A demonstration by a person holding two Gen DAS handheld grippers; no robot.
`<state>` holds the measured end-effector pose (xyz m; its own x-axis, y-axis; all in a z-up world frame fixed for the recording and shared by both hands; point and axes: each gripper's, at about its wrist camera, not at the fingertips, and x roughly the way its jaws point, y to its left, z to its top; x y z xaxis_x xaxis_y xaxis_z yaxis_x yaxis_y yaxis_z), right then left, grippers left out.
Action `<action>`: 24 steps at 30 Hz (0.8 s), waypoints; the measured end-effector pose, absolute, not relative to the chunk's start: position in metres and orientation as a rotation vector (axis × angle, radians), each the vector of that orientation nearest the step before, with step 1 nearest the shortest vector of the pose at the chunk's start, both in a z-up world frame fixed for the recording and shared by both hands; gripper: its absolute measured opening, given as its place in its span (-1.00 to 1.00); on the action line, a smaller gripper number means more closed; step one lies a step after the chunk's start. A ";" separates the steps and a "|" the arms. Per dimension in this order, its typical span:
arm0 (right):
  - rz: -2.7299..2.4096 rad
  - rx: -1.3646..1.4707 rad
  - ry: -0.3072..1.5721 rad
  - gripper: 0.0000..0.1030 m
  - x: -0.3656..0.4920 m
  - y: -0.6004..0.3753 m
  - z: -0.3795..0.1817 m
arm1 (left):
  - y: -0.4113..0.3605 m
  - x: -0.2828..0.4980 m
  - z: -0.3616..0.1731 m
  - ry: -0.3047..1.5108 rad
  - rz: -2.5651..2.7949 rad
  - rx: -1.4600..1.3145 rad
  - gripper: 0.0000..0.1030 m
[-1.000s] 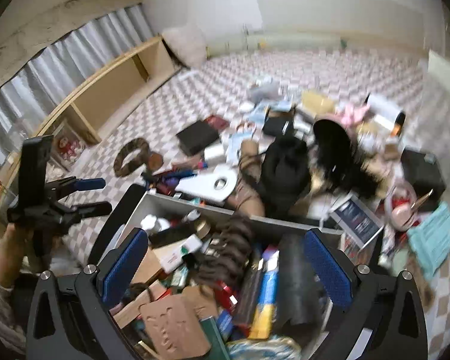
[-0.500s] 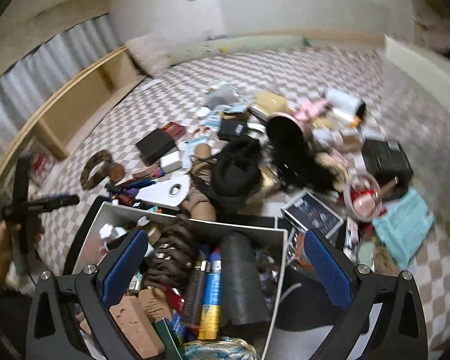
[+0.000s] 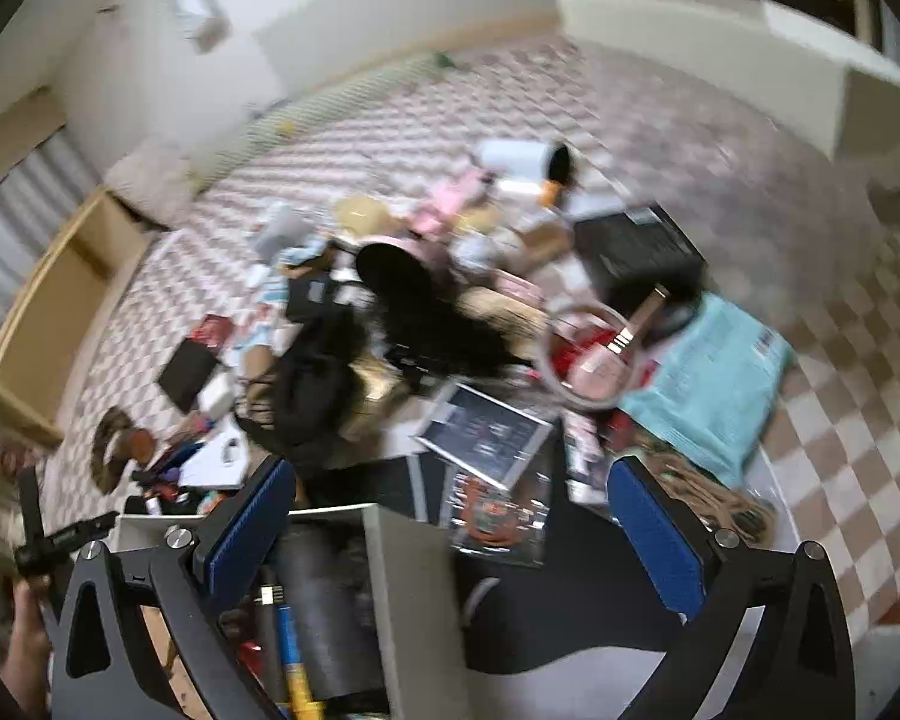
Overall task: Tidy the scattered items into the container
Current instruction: 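Lower the left gripper onto the white orange-capped tube while the right lowers onto the patterned white can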
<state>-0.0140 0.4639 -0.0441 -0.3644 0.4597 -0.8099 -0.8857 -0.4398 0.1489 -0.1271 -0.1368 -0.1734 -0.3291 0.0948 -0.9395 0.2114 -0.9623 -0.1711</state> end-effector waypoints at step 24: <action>1.854 -1.074 0.835 -0.33 -0.015 0.529 -0.099 | -0.123 -0.153 -0.199 0.363 -2.352 1.828 0.99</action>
